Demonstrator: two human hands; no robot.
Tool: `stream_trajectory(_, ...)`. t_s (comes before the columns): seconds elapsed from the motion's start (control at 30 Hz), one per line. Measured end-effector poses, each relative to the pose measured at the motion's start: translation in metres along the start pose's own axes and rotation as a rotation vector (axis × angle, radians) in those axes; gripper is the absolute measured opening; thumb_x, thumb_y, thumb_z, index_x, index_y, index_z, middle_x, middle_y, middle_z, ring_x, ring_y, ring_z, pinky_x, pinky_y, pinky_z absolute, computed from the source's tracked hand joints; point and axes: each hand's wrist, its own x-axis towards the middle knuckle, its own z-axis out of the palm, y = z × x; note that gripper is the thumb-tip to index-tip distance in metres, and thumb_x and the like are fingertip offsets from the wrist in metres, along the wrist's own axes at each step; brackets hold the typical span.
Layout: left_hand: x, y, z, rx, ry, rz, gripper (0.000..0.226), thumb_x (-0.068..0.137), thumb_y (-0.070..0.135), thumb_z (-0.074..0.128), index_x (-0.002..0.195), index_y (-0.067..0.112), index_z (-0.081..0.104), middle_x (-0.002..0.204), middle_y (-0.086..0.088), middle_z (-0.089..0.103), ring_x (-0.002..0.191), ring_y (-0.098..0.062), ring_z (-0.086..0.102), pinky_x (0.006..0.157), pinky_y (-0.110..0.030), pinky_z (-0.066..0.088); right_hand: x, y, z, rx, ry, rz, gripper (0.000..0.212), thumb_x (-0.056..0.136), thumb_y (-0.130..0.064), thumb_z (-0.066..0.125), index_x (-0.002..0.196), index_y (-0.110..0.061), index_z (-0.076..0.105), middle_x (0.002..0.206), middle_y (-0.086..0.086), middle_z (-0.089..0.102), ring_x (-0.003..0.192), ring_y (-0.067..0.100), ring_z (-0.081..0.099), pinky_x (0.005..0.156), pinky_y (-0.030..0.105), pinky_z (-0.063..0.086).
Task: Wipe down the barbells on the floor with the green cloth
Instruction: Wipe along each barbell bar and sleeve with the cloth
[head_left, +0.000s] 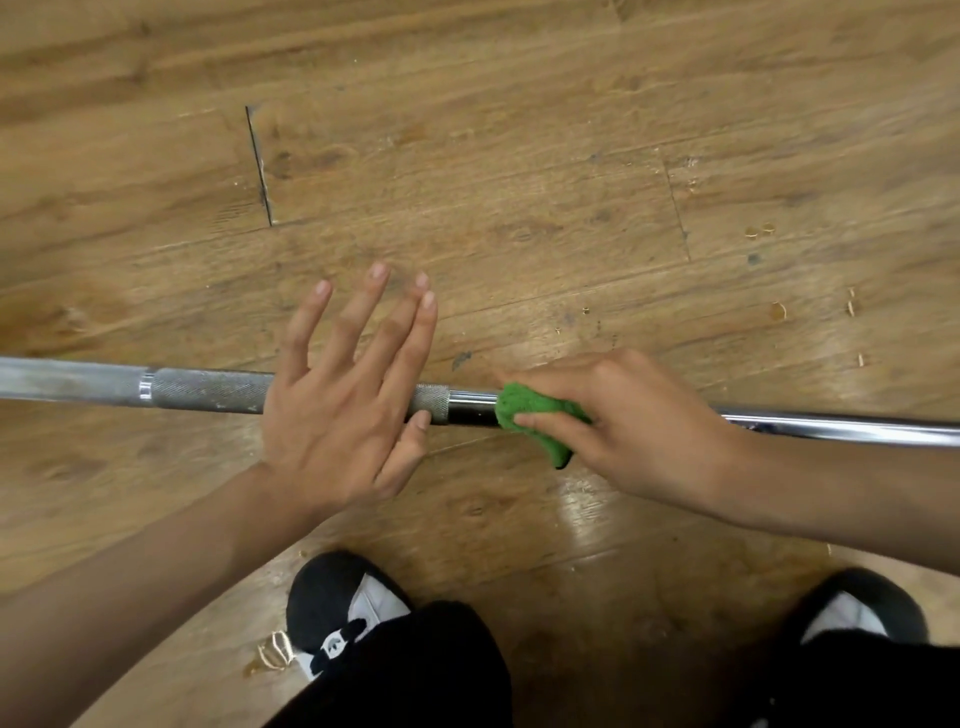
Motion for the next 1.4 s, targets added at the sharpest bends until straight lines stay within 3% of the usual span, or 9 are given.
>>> stream_trajectory(0.13,0.002,0.001,0.000,-0.012,-0.002,0.001,0.077,0.101,0.046,0.023,0.161,0.000,0.031,0.168,-0.014,0.034,0.158,-0.039,0.023,0.126,-0.060,0.016,0.022,-0.019,0.023,-0.135,0.081,-0.046,0.044,0.098,-0.053,0.035,0.119,-0.034,0.068,0.093,-0.007,0.073,0.085,0.024,0.068,0.068,0.043,0.057)
stream_trajectory(0.3,0.003,-0.003,0.000,-0.043,0.012,0.008,0.076,0.100,0.043,0.026,0.160,-0.004,0.030,0.166,-0.018,0.034,0.158,-0.041,0.022,0.127,-0.059,0.012,-0.024,0.023,0.000,-0.408,0.092,-0.191,0.057,0.099,-0.036,0.041,0.154,-0.023,0.046,0.133,-0.003,0.068,0.091,0.024,0.070,0.062,0.036,0.058)
stream_trajectory(0.7,0.012,-0.011,0.000,-0.060,-0.031,0.015,0.077,0.100,0.044,0.025,0.161,-0.004,0.026,0.168,-0.020,0.029,0.159,-0.040,0.018,0.128,-0.060,0.011,-0.002,0.016,0.014,-0.637,0.187,-0.213,0.060,0.098,-0.031,0.054,0.153,-0.008,0.046,0.122,0.004,0.068,0.078,0.025,0.065,0.052,0.033,0.051)
stream_trajectory(0.83,0.015,-0.008,0.002,-0.036,-0.010,-0.006,0.075,0.101,0.043,0.022,0.162,-0.001,0.028,0.168,-0.015,0.032,0.159,-0.039,0.020,0.127,-0.059,0.013,-0.079,0.076,-0.039,-0.807,0.119,-0.111,0.093,0.072,-0.003,0.083,0.154,-0.001,0.041,0.120,0.008,0.054,0.076,0.032,0.058,0.051,0.036,0.051)
stream_trajectory(0.97,0.018,-0.009,0.002,-0.028,-0.009,0.007,0.075,0.101,0.043,0.023,0.162,0.000,0.031,0.167,-0.014,0.036,0.158,-0.039,0.023,0.126,-0.060,0.016,-0.028,0.039,0.000,-0.762,0.234,-0.174,0.062,0.088,-0.016,0.056,0.147,0.001,0.049,0.111,0.011,0.067,0.082,0.031,0.059,0.054,0.037,0.051)
stream_trajectory(1.1,0.021,-0.012,0.000,-0.063,-0.032,0.016,0.076,0.101,0.043,0.024,0.161,-0.003,0.029,0.168,-0.018,0.032,0.158,-0.040,0.021,0.126,-0.061,0.014,0.033,-0.003,0.036,-0.706,0.251,-0.173,0.063,0.098,-0.044,0.050,0.146,-0.004,0.052,0.105,0.007,0.067,0.079,0.029,0.068,0.061,0.039,0.053)
stream_trajectory(1.17,0.020,-0.013,0.001,-0.057,-0.025,0.006,0.076,0.100,0.042,0.025,0.160,-0.004,0.030,0.167,-0.019,0.032,0.158,-0.040,0.021,0.126,-0.062,0.015,0.015,0.009,0.027,-0.709,0.267,-0.208,0.060,0.097,-0.034,0.060,0.148,-0.005,0.050,0.108,0.007,0.066,0.084,0.028,0.065,0.065,0.038,0.052)
stream_trajectory(1.27,0.021,-0.011,0.003,-0.070,0.010,-0.006,0.075,0.101,0.042,0.024,0.160,-0.004,0.032,0.166,-0.019,0.035,0.158,-0.040,0.023,0.126,-0.061,0.015,-0.052,0.065,-0.011,-0.751,0.238,-0.166,0.072,0.089,-0.007,0.067,0.155,-0.004,0.038,0.118,0.012,0.058,0.088,0.035,0.061,0.071,0.043,0.052)
stream_trajectory(1.4,0.021,-0.009,0.003,-0.060,0.023,-0.013,0.073,0.103,0.042,0.022,0.160,-0.001,0.034,0.164,-0.017,0.040,0.156,-0.041,0.027,0.125,-0.060,0.016,-0.120,0.122,-0.055,-0.796,0.125,-0.054,0.089,0.088,-0.009,0.060,0.164,-0.006,0.013,0.118,0.020,0.060,0.087,0.041,0.061,0.070,0.048,0.053)
